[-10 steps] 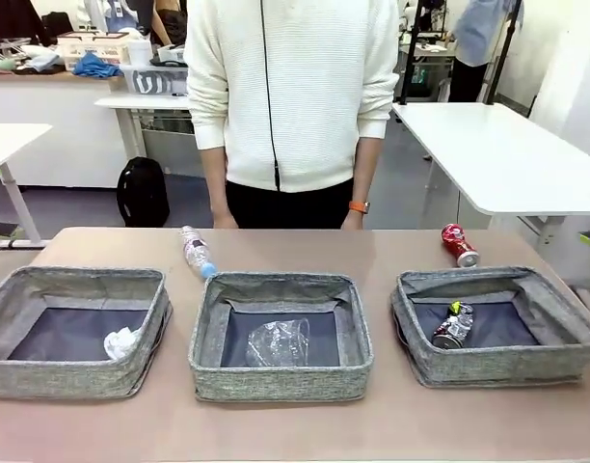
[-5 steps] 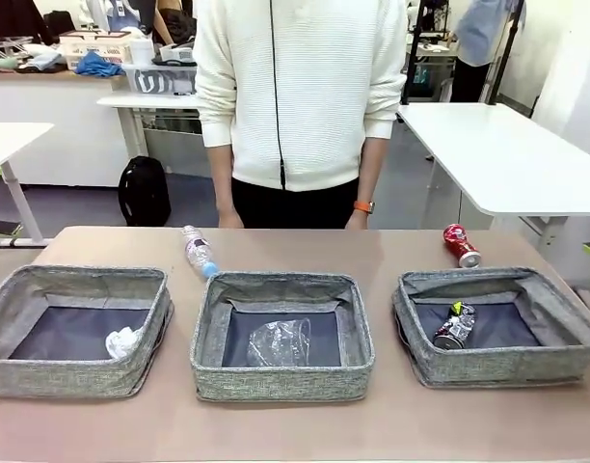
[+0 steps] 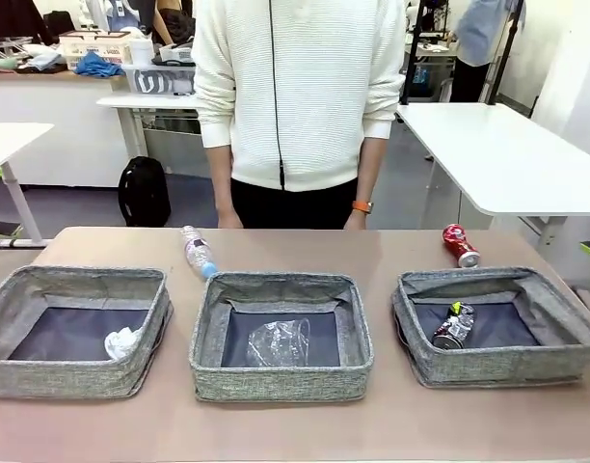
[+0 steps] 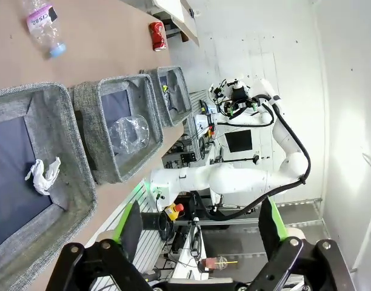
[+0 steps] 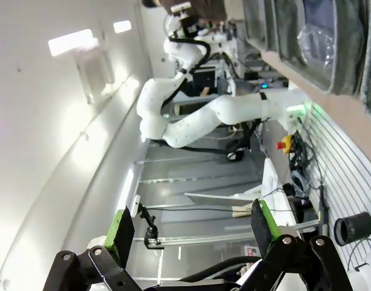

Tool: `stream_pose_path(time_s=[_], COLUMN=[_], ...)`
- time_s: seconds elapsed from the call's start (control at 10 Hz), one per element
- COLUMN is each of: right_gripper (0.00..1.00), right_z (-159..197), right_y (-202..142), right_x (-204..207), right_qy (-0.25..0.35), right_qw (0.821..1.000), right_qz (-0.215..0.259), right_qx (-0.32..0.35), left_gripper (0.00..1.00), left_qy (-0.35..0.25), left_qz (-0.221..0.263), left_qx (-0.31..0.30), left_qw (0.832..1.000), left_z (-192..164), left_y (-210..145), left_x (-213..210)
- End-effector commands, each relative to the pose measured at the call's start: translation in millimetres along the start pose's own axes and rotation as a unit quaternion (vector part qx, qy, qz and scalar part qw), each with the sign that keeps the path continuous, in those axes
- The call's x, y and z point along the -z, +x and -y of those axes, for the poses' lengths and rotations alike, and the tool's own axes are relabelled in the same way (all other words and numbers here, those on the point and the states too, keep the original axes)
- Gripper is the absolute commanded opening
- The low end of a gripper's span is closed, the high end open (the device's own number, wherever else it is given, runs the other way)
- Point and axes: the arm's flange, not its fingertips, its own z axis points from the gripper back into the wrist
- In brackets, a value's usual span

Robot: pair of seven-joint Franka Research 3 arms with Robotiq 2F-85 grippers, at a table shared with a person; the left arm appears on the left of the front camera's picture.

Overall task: Sort the waste into the appropriate baskets.
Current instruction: Pick up the waste item pointed out by the person.

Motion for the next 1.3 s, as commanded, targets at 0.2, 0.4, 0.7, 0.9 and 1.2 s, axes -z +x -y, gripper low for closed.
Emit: stream_pose_path(time_s=[0.2, 0.4, 0.7, 0.9, 1.2], right_gripper=[1.00, 1.00, 1.00, 1.00, 1.00], right_z=[-8.4, -8.4, -8.4, -8.4, -8.4], right_y=[-0.4, -0.4, -0.4, -0.4, -0.4], right_x=[-1.6, -1.6, -1.6, -1.6, -1.6], right_qy=[0.000, 0.000, 0.000, 0.000, 0.000], right_qw=[1.000, 1.000, 1.000, 1.000, 1.000], right_qz=[0.000, 0.000, 0.000, 0.000, 0.000], right_qx=[0.010, 0.010, 0.010, 0.010, 0.010], left_gripper=[1.00, 1.00, 1.00, 1.00, 1.00], left_qy=[-0.006, -0.006, -0.006, -0.006, -0.006], left_qz=[-0.001, -0.001, -0.001, -0.001, -0.001], left_qx=[0.003, 0.003, 0.003, 0.003, 0.003], left_qw=[1.000, 1.000, 1.000, 1.000, 1.000], left_z=[0.4, 0.4, 0.4, 0.4, 0.4], left_y=[-1.5, -1.5, -1.5, -1.5, -1.5], left_x=[-0.1, -0.1, -0.1, -0.1, -0.1])
